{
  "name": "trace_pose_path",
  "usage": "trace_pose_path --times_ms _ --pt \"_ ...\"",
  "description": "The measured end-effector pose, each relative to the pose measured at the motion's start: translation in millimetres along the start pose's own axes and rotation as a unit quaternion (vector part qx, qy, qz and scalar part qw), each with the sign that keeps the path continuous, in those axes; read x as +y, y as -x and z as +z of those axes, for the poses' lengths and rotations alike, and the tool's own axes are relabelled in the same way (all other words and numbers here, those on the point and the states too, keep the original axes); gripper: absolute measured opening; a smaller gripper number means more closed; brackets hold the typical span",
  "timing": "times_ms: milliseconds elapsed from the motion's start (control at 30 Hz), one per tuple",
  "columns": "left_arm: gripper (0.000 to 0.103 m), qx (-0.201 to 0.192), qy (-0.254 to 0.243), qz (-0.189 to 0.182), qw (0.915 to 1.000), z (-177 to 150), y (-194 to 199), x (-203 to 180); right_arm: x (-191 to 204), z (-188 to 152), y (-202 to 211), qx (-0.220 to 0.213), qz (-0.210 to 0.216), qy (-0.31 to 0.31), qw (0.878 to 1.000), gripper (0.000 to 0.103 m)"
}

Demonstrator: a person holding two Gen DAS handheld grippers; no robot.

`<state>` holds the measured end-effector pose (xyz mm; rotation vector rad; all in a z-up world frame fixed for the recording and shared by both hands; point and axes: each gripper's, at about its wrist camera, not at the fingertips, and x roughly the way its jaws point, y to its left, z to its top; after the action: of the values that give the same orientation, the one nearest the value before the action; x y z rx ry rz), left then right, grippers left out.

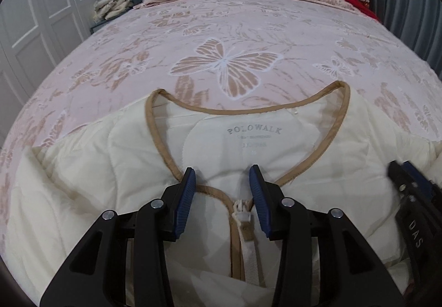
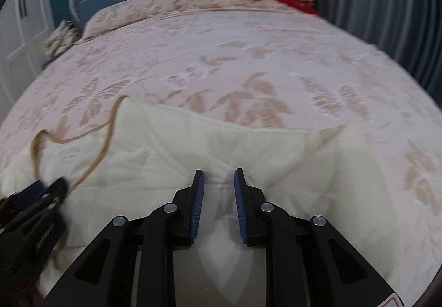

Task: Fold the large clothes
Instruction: 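Grasp the jacket near the collar zipper with both tools and fold it lengthwise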

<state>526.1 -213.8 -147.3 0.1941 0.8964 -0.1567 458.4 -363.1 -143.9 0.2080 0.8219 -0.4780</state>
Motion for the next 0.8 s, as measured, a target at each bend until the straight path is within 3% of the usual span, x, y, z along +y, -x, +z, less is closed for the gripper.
trace_pose_path --times_ms 133,167,233,267,367,500,667,800 --pt "0.051 0.004 0.024 0.014 0.9996 -10 32 19 -27 5 45 -0.025 -0.016 -0.041 0.999 0.022" --pt "0.053 0.000 0.036 0.013 0.9993 -16 52 34 -38 3 70 -0.038 -0.001 -0.041 0.998 0.025" --pt "0.067 -0.008 0.050 -0.006 0.9987 -34 89 64 -61 -9 121 -0.047 0.029 -0.020 0.998 0.026" --pt "0.069 -0.010 0.053 -0.009 0.9985 -43 104 76 -72 -17 142 -0.048 0.040 -0.015 0.998 0.030" --pt "0.071 0.002 0.053 -0.006 0.9986 -84 150 124 -114 -57 206 -0.026 0.079 0.003 0.997 0.049" --pt "0.072 0.032 0.075 0.018 0.9965 -155 200 192 -159 -134 277 0.009 0.061 0.025 0.998 0.058" --pt "0.072 0.065 0.127 0.036 0.9891 -235 239 252 -190 -212 305 0.055 0.046 0.006 0.997 0.060" --pt "0.072 0.077 0.173 0.018 0.9817 -282 255 276 -201 -242 303 0.062 0.030 -0.025 0.997 0.060"
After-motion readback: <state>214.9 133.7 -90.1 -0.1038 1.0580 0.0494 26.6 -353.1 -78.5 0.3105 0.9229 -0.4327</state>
